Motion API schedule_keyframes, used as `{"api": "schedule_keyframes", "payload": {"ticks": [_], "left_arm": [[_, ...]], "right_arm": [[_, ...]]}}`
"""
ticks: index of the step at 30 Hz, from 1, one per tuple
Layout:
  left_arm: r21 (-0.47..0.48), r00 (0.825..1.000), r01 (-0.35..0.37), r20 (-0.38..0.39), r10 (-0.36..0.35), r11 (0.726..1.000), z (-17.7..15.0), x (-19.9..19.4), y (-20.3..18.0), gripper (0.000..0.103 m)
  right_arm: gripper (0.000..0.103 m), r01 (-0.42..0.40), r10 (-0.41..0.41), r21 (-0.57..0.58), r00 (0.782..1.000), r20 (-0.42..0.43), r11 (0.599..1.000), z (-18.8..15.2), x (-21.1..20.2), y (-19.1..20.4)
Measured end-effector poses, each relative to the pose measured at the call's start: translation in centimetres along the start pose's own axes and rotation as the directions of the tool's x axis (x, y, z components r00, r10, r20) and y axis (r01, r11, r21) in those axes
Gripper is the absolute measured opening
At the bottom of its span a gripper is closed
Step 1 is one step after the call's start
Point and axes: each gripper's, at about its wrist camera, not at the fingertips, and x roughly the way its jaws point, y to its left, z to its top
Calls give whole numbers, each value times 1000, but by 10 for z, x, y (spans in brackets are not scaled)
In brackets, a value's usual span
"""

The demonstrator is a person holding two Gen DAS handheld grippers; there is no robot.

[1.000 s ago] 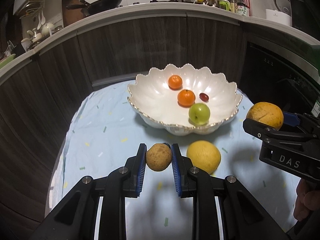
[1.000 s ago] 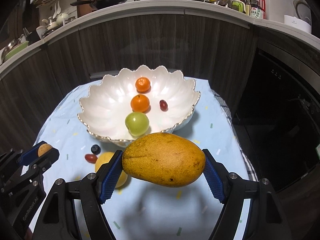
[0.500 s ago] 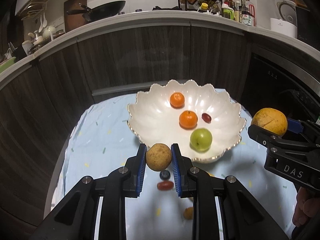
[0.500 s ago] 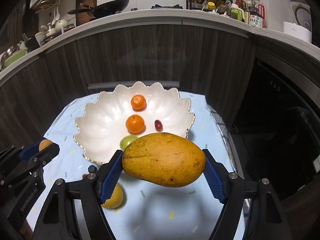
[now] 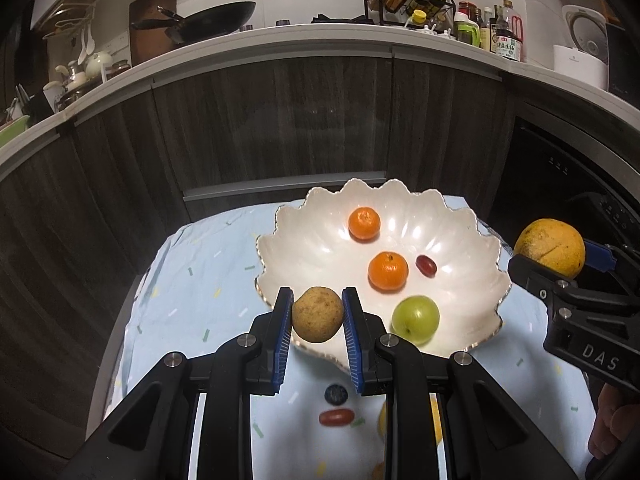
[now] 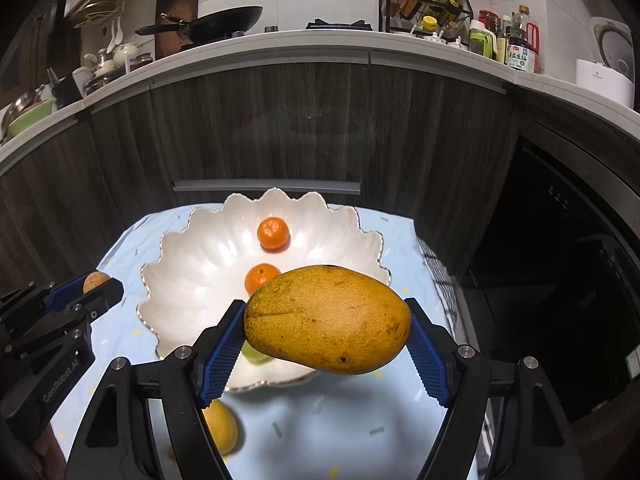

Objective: Organize fruits
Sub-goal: 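Lift and carry the brown fruit and mango over the white bowl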

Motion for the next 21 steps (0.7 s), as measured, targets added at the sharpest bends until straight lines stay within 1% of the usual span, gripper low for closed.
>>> {"api": "schedule_keyframes", "payload": {"ticks": [14, 21], "left_arm": [[-31, 1000, -6, 3, 6, 999, 23, 42, 6, 25], [-48, 1000, -7, -19, 6, 999, 27, 64, 13, 25]], "right_arm": [[77, -6, 6, -6, 1000, -18, 1000, 13, 41, -2], [77, -7, 7, -24, 1000, -29, 1000, 16, 56, 3]]}}
